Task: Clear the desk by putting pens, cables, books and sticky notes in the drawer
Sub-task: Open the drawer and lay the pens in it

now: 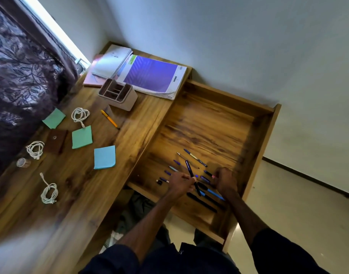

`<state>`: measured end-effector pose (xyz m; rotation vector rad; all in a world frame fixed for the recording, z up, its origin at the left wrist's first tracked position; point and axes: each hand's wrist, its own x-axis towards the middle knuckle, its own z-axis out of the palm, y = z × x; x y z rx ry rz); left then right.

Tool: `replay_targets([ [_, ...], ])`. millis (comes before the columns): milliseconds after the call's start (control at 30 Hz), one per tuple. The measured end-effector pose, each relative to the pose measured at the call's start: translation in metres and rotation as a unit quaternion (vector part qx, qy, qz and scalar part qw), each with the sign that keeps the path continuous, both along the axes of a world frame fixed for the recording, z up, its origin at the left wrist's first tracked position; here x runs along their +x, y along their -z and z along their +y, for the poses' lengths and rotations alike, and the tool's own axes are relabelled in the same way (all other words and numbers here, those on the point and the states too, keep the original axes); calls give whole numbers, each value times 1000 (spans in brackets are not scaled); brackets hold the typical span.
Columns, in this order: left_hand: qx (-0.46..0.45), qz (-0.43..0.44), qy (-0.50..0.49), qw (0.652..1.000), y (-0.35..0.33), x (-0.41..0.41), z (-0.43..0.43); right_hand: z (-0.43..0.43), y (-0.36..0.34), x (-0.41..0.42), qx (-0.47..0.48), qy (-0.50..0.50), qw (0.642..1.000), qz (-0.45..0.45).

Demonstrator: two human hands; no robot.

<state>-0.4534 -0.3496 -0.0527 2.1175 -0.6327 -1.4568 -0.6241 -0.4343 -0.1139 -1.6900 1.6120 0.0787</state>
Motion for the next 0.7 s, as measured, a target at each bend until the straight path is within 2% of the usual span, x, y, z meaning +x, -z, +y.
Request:
replay_targets([
  [133,-23,-33,13,999,-4,-12,-13,-11,-18,7,-11,15,990,-142],
  [233,-34,-60,28,997,-6,-24,-25,-16,-33,11,82,34,952,-294],
  [300,-49,-77,34,995,-10,-30,-32,-22,-39,12,113,59,939,-320],
  [400,-74,-99,59,991,-15,-36,-39,-36,-40,7,108,84,945,-297],
  [467,-80,-109,70,988,-14,-36,-40,-46,-34,2,51,65,963,-256],
  [533,-80,-125,72,986,-11,-33,-37,-55,-29,-1,-1,24,980,-198],
  [700,-63,-149,85,983,-6,-21,-16,-53,-14,-11,-30,-107,989,-98],
])
